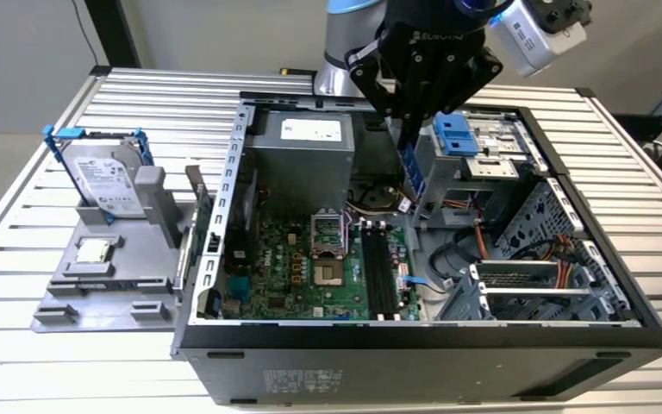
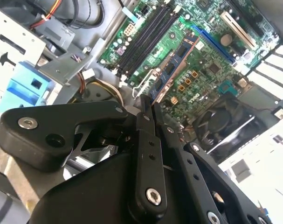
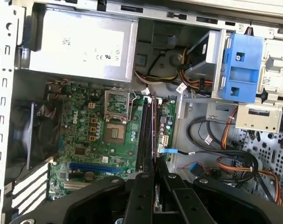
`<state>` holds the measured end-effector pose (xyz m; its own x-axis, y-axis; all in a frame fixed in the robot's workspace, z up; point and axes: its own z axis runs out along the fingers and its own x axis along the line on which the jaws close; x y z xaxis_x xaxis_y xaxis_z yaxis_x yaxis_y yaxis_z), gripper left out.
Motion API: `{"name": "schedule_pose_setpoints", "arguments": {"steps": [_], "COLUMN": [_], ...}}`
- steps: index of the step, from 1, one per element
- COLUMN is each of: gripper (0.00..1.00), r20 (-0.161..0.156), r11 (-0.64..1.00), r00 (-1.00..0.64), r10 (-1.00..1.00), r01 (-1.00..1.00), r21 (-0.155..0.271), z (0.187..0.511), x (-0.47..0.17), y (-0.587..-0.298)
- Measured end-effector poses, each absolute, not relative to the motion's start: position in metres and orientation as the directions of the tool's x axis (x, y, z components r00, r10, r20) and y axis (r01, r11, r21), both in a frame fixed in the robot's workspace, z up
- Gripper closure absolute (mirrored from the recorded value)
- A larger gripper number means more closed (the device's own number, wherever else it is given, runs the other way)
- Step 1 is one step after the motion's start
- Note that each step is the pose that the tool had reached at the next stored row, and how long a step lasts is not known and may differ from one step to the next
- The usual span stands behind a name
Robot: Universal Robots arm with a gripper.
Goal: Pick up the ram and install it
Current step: 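Insert the ram into the slot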
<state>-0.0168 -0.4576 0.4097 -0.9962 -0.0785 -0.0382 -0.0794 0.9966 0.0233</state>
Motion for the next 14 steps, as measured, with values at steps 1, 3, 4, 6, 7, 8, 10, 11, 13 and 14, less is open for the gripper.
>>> {"name": "schedule_pose_setpoints", "arguments": {"steps": [1,3,4,6,7,8,10,11,13,14], "gripper": [1.00,1.00,1.00,1.00,1.00,1.00,1.00,1.00,1.00,1.00], "r20": [-0.038,-0.038,-0.038,-0.038,-0.038,-0.038,-0.038,-0.038,-0.038,-0.038], "r11": [0.997,0.999,0.999,0.999,1.000,1.000,1.000,1.000,1.000,1.000], "r00": [-0.997,-0.998,-0.999,-0.999,-0.999,-0.999,-0.999,-0.999,-0.999,-0.999], "r10": [-0.066,-0.041,-0.032,-0.021,-0.020,-0.020,-0.020,-0.020,-0.020,-0.020], "r01": [-0.067,-0.042,-0.033,-0.022,-0.021,-0.021,-0.021,-0.021,-0.021,-0.021], "r21": [0.023,0.023,0.023,0.023,0.023,0.023,0.023,0.023,0.023,0.023], "z": [0.4096,0.4095,0.4095,0.4094,0.4095,0.4094,0.4095,0.4094,0.4095,0.4094], "x": [-0.0168,-0.0168,-0.0168,-0.0168,-0.0168,-0.0168,-0.0168,-0.0168,-0.0168,-0.0168], "y": [-0.4576,-0.4576,-0.4576,-0.4576,-0.4576,-0.4576,-0.4576,-0.4576,-0.4576,-0.4576]}}
